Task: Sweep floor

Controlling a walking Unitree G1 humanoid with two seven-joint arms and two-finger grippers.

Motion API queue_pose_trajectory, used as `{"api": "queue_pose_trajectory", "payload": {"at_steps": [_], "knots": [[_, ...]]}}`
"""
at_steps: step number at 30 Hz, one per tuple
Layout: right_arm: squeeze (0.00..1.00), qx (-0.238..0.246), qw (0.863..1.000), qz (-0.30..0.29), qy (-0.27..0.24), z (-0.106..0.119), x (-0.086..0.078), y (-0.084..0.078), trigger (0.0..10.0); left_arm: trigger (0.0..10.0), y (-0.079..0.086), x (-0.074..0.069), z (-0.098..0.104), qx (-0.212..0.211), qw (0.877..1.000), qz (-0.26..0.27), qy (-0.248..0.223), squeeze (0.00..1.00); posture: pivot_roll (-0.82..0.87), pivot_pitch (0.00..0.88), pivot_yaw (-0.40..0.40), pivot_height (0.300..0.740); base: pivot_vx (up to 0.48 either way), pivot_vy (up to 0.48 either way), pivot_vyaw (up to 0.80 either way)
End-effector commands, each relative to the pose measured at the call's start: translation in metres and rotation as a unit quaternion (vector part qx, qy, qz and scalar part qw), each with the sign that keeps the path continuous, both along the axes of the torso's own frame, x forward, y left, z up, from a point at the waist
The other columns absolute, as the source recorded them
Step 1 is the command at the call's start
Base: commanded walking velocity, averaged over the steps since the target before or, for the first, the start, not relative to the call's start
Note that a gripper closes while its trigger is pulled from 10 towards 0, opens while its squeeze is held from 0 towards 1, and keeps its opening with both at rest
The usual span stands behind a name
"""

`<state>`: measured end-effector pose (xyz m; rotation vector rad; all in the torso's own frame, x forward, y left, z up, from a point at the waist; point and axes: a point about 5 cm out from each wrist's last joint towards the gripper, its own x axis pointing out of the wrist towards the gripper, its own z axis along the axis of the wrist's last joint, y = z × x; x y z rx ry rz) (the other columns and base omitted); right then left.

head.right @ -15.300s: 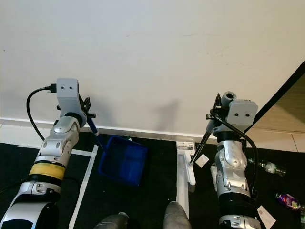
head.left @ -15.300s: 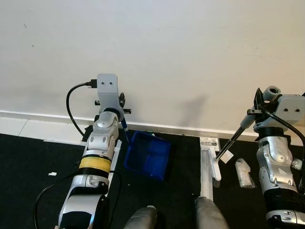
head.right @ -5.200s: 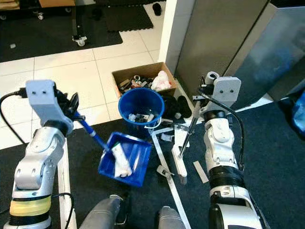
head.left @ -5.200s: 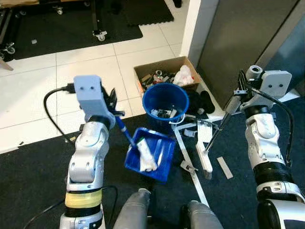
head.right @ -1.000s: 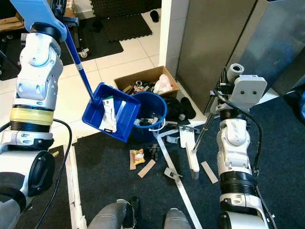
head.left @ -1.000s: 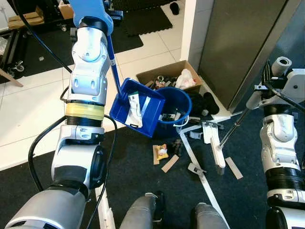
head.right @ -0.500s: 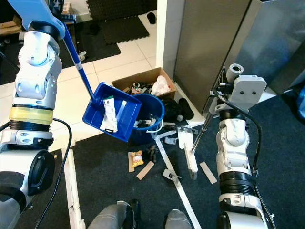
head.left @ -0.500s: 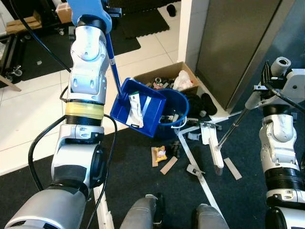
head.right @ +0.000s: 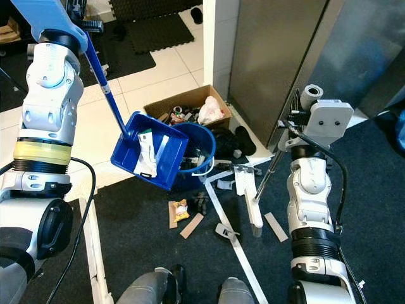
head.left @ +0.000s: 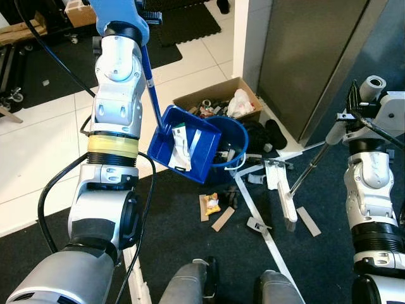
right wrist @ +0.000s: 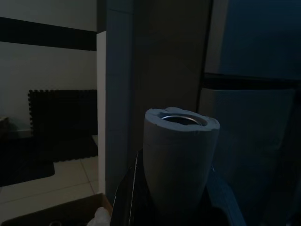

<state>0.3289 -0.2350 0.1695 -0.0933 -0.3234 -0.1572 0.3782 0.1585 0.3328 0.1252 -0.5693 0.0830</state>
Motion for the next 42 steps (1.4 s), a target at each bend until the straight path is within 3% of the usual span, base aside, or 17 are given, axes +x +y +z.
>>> {"api": "queue_pose_trajectory", "payload": {"at_steps": [1, 31, 42], "knots": [[0.00, 0.003, 1.000, 0.002, -0.007, 0.0029, 0.0001, 0.0008, 10.0, 10.0, -0.0020, -0.0071, 0.0226, 0.009, 0.998, 0.000, -0.054, 0.00, -0.06, 0.065, 0.066, 0.740, 0.480, 0.000, 0.00], [0.00, 0.004, 1.000, 0.004, -0.007, 0.0025, 0.0007, 0.0024, 10.0, 10.0, -0.0024, -0.0055, 0.0213, 0.011, 0.999, -0.002, -0.053, 0.00, -0.06, 0.068, 0.067, 0.740, 0.474, 0.000, 0.00], [0.00, 0.005, 1.000, 0.005, -0.006, 0.0021, 0.0010, 0.0032, 10.0, 10.0, -0.0062, -0.0055, 0.0201, 0.017, 0.998, -0.009, -0.054, 0.00, -0.06, 0.066, 0.069, 0.740, 0.055, 0.000, 0.00]]}}
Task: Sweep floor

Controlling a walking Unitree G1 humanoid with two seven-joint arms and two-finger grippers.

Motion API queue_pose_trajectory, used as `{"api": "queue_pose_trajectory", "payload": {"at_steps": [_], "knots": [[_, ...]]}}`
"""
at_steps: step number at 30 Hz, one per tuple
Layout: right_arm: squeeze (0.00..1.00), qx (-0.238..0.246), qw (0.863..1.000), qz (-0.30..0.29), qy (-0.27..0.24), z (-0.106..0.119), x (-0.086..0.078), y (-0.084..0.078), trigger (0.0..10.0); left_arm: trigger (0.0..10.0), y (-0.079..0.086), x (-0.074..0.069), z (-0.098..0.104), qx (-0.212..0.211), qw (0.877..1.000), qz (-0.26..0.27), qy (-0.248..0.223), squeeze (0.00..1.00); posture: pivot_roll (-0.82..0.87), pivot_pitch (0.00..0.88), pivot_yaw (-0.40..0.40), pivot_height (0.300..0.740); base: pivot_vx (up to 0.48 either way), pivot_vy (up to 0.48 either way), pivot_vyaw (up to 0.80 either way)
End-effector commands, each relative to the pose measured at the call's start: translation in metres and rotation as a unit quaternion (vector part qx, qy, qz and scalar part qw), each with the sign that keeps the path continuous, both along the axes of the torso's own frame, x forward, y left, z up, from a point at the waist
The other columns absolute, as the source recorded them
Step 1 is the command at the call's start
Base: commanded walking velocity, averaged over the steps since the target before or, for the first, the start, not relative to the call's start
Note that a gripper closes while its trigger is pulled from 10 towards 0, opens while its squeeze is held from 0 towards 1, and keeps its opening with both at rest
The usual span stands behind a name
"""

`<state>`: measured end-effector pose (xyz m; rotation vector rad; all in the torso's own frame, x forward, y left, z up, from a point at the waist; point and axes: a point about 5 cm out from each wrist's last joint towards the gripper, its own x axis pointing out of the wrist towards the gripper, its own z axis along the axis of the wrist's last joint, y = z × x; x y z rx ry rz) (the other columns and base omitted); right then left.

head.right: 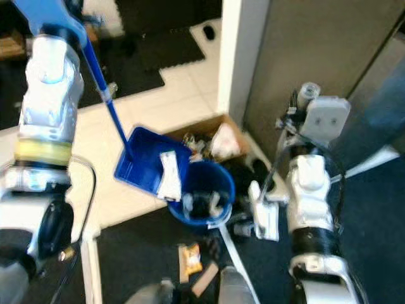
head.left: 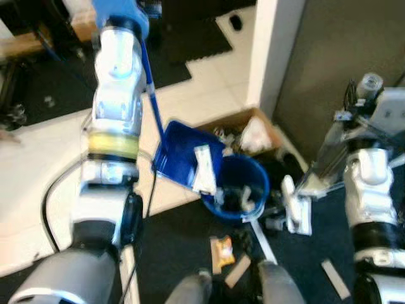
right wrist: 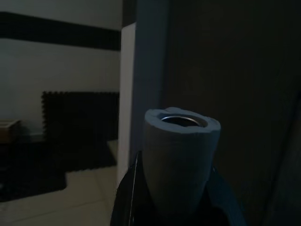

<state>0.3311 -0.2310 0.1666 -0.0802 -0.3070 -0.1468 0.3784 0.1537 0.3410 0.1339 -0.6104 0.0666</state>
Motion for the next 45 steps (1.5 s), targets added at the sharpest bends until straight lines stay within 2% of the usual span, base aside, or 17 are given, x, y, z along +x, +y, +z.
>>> {"api": "queue_pose_trajectory", "payload": {"at_steps": [1, 9, 12, 18, 26, 28, 34, 39, 43, 44, 45], "knots": [[0.00, -0.001, 1.000, -0.001, -0.014, 0.005, -0.001, -0.001, 10.0, 10.0, -0.001, -0.006, 0.012, 0.009, 0.999, -0.002, -0.035, 0.00, -0.06, 0.066, 0.069, 0.740, 0.000, 0.000, 0.00], [0.00, -0.001, 1.000, -0.001, -0.014, 0.005, -0.001, -0.001, 10.0, 10.0, -0.002, -0.006, 0.012, 0.017, 0.999, -0.008, -0.039, 0.00, -0.05, 0.064, 0.067, 0.740, 0.000, 0.000, 0.00], [0.00, -0.002, 1.000, 0.001, -0.014, 0.005, 0.000, 0.000, 10.0, 10.0, -0.010, -0.005, 0.012, 0.047, 0.997, -0.033, -0.052, 0.00, -0.06, 0.064, 0.065, 0.740, 0.000, 0.000, 0.00], [0.00, -0.002, 1.000, 0.001, -0.015, 0.005, 0.000, 0.000, 10.0, 10.0, -0.012, -0.002, 0.013, 0.064, 0.996, -0.033, -0.058, 0.00, -0.06, 0.066, 0.069, 0.740, 0.000, 0.000, 0.00], [0.00, -0.002, 1.000, -0.005, -0.016, 0.005, -0.004, -0.003, 10.0, 10.0, -0.020, 0.011, -0.001, 0.107, 0.993, -0.023, -0.038, 0.00, -0.08, 0.073, 0.075, 0.740, 0.000, 0.000, 0.00], [0.00, -0.002, 1.000, -0.006, -0.016, 0.005, -0.004, -0.003, 10.0, 10.0, -0.024, 0.015, -0.007, 0.130, 0.991, -0.019, -0.032, 0.00, -0.08, 0.075, 0.075, 0.740, 0.000, 0.000, 0.00], [0.00, -0.003, 1.000, -0.009, -0.017, 0.005, -0.006, -0.005, 10.0, 10.0, -0.024, 0.019, -0.011, 0.181, 0.982, 0.009, -0.045, 0.00, -0.09, 0.076, 0.075, 0.740, 0.000, 0.000, 0.00], [0.00, -0.004, 1.000, -0.010, -0.016, 0.005, -0.006, -0.006, 10.0, 10.0, -0.023, 0.019, -0.005, 0.177, 0.982, 0.011, -0.059, 0.00, -0.09, 0.074, 0.074, 0.740, 0.000, 0.000, 0.00], [0.00, -0.002, 1.000, -0.008, -0.016, 0.005, -0.006, -0.004, 10.0, 10.0, -0.024, 0.016, 0.005, 0.101, 0.992, -0.022, -0.067, 0.00, -0.08, 0.074, 0.075, 0.740, 0.000, 0.000, 0.00], [0.00, -0.002, 1.000, -0.008, -0.016, 0.005, -0.006, -0.004, 10.0, 10.0, -0.024, 0.016, 0.005, 0.101, 0.992, -0.022, -0.067, 0.00, -0.08, 0.074, 0.075, 0.740, 0.000, 0.000, 0.00], [0.00, -0.002, 1.000, -0.008, -0.016, 0.005, -0.006, -0.004, 10.0, 10.0, -0.022, 0.016, 0.008, 0.081, 0.994, -0.027, -0.069, 0.00, -0.08, 0.074, 0.073, 0.740, 0.000, 0.000, 0.00]]}}
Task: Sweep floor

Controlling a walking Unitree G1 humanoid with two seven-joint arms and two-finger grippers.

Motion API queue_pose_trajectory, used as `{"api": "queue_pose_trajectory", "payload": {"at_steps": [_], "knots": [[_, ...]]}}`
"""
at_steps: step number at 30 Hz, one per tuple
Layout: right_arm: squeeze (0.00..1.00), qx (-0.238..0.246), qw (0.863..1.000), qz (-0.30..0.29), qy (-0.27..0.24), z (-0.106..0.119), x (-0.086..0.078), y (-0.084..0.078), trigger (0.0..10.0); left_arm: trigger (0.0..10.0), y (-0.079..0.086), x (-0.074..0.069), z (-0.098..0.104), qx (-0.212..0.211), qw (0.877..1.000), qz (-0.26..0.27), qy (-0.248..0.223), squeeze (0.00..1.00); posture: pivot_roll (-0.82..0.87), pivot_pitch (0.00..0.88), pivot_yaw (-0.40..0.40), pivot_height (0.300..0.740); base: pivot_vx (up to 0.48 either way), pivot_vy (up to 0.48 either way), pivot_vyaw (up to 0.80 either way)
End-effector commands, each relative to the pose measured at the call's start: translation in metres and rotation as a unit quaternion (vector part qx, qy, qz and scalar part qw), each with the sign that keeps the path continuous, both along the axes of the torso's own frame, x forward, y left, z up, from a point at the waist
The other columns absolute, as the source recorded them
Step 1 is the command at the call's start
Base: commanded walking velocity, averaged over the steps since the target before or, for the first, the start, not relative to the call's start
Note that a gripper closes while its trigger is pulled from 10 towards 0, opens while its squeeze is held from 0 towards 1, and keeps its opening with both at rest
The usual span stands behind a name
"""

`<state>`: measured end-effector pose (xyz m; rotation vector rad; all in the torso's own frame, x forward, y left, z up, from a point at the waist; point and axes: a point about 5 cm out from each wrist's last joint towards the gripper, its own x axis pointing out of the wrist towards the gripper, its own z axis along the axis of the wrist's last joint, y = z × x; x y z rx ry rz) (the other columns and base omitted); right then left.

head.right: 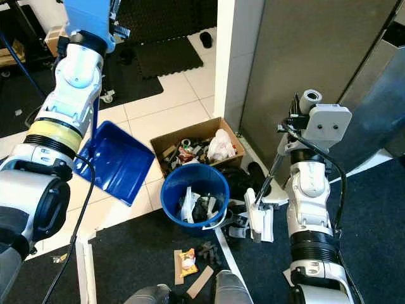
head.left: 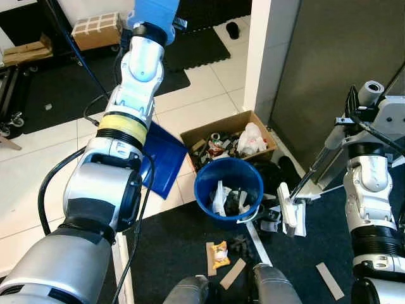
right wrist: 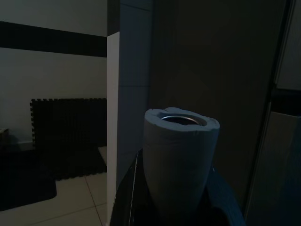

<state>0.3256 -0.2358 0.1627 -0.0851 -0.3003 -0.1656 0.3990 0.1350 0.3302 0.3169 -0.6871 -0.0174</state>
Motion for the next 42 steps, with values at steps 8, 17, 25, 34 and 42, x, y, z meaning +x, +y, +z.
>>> {"api": "queue_pose_trajectory", "payload": {"at_steps": [8, 17, 25, 34, 42], "knots": [[0.00, 0.000, 1.000, 0.002, -0.017, 0.008, 0.001, 0.001, 10.0, 10.0, 0.000, -0.012, 0.036, -0.143, 0.986, -0.084, -0.027, 0.00, -0.07, 0.074, 0.070, 0.740, 0.000, 0.000, 0.00], [0.00, 0.002, 1.000, 0.005, -0.015, 0.007, 0.001, 0.003, 10.0, 10.0, -0.014, -0.024, 0.033, -0.176, 0.975, -0.137, -0.012, 0.00, -0.07, 0.075, 0.069, 0.740, 0.000, 0.000, 0.00], [0.00, 0.004, 1.000, 0.006, -0.020, 0.007, 0.001, 0.003, 10.0, 10.0, -0.023, -0.035, 0.024, -0.160, 0.976, -0.150, -0.001, 0.00, -0.07, 0.073, 0.069, 0.740, 0.000, 0.000, 0.00], [0.00, 0.002, 1.000, 0.009, -0.021, 0.008, 0.001, 0.004, 10.0, 10.0, -0.021, -0.037, 0.026, -0.165, 0.976, -0.146, 0.000, 0.00, -0.07, 0.070, 0.066, 0.740, -0.081, 0.000, 0.00], [0.00, 0.002, 1.000, 0.010, -0.021, 0.008, 0.002, 0.004, 10.0, 10.0, -0.021, -0.042, 0.025, -0.163, 0.976, -0.145, 0.006, 0.00, -0.07, 0.068, 0.066, 0.740, -0.330, 0.000, 0.00]]}}
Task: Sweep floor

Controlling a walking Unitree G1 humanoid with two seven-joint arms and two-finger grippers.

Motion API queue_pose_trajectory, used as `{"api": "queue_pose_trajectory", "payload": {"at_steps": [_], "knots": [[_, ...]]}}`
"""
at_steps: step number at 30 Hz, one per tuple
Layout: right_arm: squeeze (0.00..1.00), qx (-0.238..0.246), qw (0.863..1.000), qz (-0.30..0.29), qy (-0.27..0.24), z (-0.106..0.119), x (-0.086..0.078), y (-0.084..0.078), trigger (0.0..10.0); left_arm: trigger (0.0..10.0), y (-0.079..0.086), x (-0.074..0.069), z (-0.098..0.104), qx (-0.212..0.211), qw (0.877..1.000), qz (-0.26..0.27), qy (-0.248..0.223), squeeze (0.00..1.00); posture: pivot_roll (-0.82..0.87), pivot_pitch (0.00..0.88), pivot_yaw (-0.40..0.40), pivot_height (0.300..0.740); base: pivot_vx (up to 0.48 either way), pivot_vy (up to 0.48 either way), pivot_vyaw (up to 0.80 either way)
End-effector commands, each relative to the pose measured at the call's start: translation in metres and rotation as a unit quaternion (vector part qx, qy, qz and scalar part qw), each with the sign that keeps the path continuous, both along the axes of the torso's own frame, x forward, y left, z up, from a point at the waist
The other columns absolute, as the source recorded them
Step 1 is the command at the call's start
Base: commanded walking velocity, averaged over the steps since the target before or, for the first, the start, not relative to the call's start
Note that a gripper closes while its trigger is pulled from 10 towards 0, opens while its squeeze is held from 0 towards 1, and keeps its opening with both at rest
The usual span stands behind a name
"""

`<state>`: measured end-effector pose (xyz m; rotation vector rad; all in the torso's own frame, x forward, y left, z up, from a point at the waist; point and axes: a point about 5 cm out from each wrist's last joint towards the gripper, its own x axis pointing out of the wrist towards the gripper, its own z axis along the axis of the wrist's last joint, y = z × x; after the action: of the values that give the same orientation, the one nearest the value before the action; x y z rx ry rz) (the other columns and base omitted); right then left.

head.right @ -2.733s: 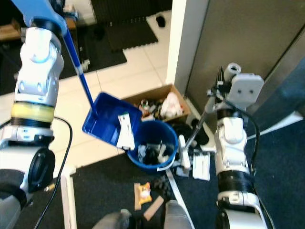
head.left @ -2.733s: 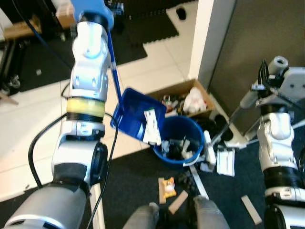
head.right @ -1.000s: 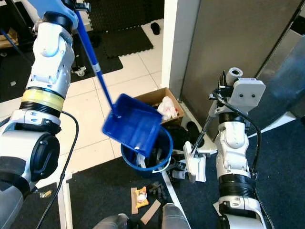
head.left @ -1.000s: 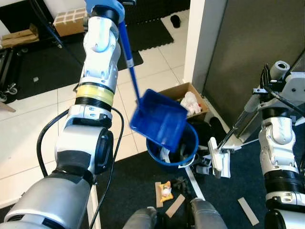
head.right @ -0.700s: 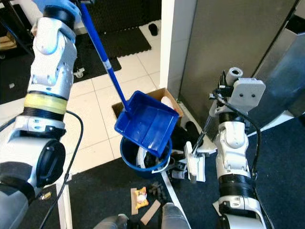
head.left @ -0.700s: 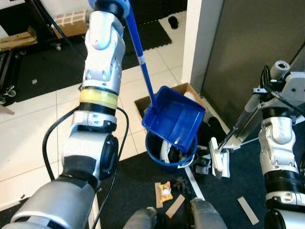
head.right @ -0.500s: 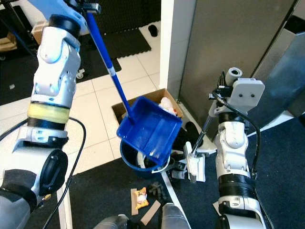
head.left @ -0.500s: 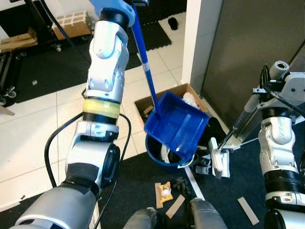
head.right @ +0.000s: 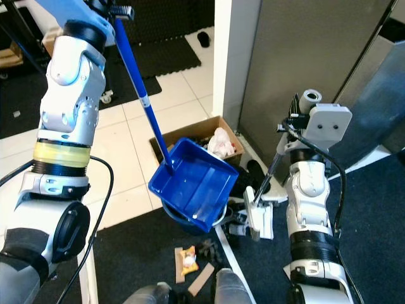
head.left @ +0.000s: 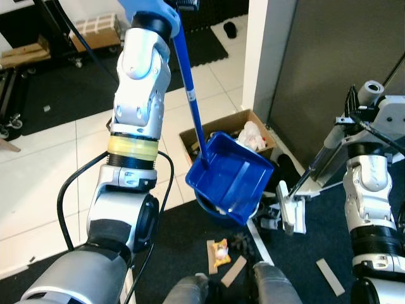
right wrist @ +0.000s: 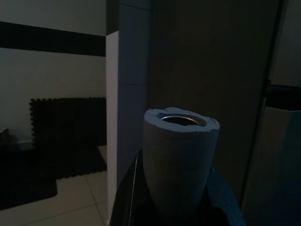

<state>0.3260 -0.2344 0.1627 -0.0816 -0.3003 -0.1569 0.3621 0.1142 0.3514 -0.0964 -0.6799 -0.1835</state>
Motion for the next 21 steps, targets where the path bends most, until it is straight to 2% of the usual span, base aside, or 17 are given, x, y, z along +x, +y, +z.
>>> {"api": "queue_pose_trajectory", "payload": {"at_steps": [1, 21], "knots": [[0.00, 0.001, 1.000, 0.006, -0.021, 0.0080, 0.0011, 0.0030, 10.0, 10.0, -0.0003, -0.0049, 0.0042, -0.003, 1.000, 0.001, -0.013, 0.00, -0.07, 0.068, 0.067, 0.740, -0.345, 0.000, 0.00], [0.00, 0.001, 1.000, 0.007, -0.019, 0.0075, 0.0016, 0.0031, 10.0, 10.0, 0.0011, -0.0061, 0.0048, -0.002, 1.000, 0.009, -0.008, 0.00, -0.07, 0.072, 0.066, 0.740, -0.329, 0.000, 0.00]]}}
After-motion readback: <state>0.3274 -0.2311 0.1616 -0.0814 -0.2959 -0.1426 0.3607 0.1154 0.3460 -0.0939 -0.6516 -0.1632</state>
